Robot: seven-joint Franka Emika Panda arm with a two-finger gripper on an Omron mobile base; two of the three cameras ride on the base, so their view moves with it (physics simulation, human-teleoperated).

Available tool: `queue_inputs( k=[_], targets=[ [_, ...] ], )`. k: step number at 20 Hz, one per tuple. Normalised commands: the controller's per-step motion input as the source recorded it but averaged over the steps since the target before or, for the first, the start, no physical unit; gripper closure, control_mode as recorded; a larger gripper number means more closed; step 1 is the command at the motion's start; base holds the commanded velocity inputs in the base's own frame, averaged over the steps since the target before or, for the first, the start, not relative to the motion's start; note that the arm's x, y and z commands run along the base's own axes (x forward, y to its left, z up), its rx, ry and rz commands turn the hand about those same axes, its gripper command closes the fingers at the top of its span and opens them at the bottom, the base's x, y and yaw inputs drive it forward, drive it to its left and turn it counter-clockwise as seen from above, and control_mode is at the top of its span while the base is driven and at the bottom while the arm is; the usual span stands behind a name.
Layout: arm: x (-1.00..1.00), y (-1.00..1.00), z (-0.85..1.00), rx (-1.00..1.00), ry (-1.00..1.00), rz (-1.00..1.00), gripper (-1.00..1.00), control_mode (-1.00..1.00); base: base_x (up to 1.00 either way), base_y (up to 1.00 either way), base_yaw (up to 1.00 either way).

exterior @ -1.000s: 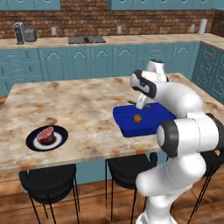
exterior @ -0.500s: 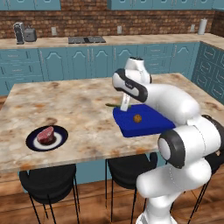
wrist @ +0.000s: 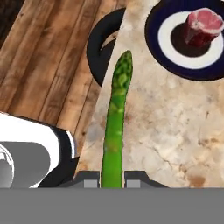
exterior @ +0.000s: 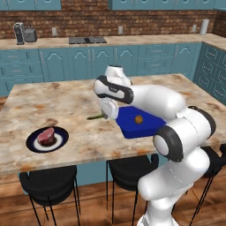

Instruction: Create a steak meal by picking up the steak and asparagus from the tray and placing them on the plate. Leave the orange on the tray.

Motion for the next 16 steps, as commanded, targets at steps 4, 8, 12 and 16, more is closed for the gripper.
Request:
queue_inputs(
  k=[4, 8, 12, 16],
  targets=[
    [0.00, 0.53, -0.30, 0.00, -0.08, 0.58, 1.00, -1.00, 0.00, 0.00, 0.00],
    [0.00, 0.61, -0.19, 0.00, -0.08, 0.47, 1.00, -1.00, 0.00, 0.00, 0.00],
    [0.03, 0.65, -0.13, 0.00, -0.01, 0.31, 1.00, -1.00, 0.00, 0.00, 0.00],
    [0.12, 0.59, -0.22, -0.04, 0.00, 0.19, 1.00, -1.00, 0.00, 0.00, 0.00]
  ],
)
